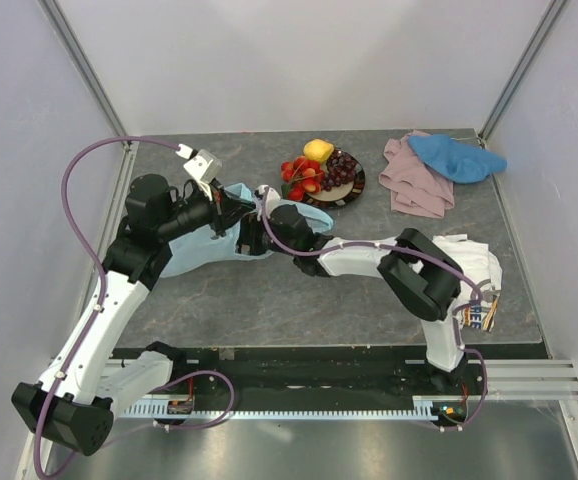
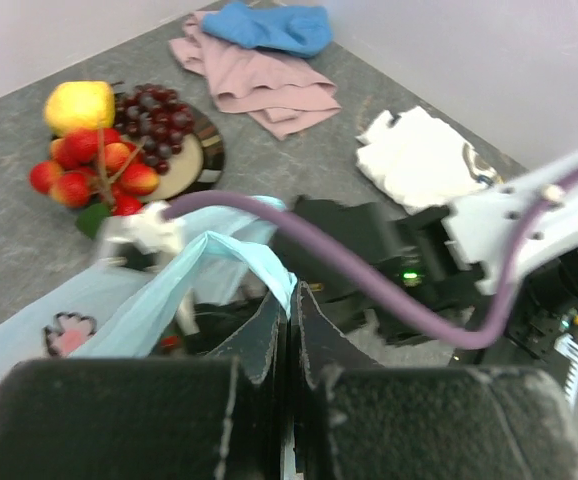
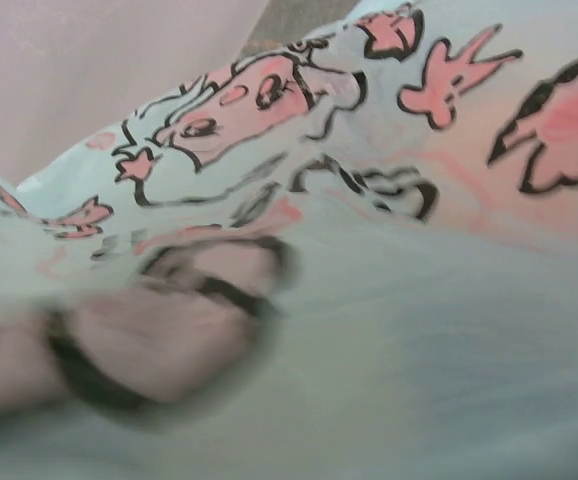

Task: Place the fruits into the plastic bag

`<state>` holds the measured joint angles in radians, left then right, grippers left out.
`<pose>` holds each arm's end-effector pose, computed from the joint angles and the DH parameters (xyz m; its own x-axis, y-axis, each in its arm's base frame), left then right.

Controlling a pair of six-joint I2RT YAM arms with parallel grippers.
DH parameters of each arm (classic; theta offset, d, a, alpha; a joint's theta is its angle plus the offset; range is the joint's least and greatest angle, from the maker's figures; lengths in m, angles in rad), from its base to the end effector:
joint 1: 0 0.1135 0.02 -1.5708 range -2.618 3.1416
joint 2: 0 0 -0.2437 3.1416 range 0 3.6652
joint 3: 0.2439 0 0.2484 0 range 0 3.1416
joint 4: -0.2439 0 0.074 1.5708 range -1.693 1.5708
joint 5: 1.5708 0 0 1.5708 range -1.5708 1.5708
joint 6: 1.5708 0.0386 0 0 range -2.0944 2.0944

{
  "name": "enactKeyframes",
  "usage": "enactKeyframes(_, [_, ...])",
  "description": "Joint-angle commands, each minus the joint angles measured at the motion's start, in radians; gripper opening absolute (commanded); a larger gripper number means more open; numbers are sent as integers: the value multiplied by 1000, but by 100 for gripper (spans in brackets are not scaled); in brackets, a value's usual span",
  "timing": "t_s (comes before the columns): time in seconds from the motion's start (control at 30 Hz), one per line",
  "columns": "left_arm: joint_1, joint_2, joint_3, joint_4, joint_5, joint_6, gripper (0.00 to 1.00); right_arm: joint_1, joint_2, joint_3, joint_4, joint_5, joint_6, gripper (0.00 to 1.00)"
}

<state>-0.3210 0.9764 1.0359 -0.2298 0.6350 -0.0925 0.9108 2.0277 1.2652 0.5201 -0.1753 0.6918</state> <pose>0.2055 -0.0924 0.3718 -0.2348 -0.0003 -0.9720 0.7904 0.5820 -0.1911 0.2718 0.3612 0.1822 -0.6758 0.1538 -0.7209 -0.5851 0.4829 0.6515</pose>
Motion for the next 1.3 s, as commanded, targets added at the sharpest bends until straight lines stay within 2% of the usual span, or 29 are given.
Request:
enactKeyframes(0.0, [2, -38, 13, 12, -164, -16, 2, 2, -193, -146, 80, 22, -43, 96])
enactKeyframes(0.13, [2, -56, 9, 12, -233, -19, 1, 2, -325, -234, -27, 79, -124, 96])
enactKeyframes(0.4, [3, -59, 6, 9, -253, -16, 2, 2, -578, -342, -262, 193, -209, 97])
enactKeyframes(0.47, [2, -58, 6, 7, -258, -16, 2, 2, -654, -349, -322, 276, -261, 97])
enactKeyframes(0.5, [3, -58, 6, 9, -261, -15, 2, 2, -675, -348, -407, 310, -282, 97])
enactKeyframes(0.63, [3, -64, 6, 6, -268, -10, 2, 0, -756, -348, -629, 583, -365, 97])
enactKeyframes(0.73, [3, -64, 6, 6, -270, -9, 2, -4, -791, -371, -726, 661, -380, 97])
enactKeyframes(0.87, [3, -61, 6, 6, -273, -9, 2, -26, -820, -406, -764, 659, -394, 97])
enactKeyframes(1.13, [5, -61, 4, 4, -279, -7, 2, -133, -745, -425, -720, 510, -399, 96])
enactKeyframes(1.27, [3, -64, 4, 3, -282, -4, 2, -182, -701, -440, -620, 422, -425, 82])
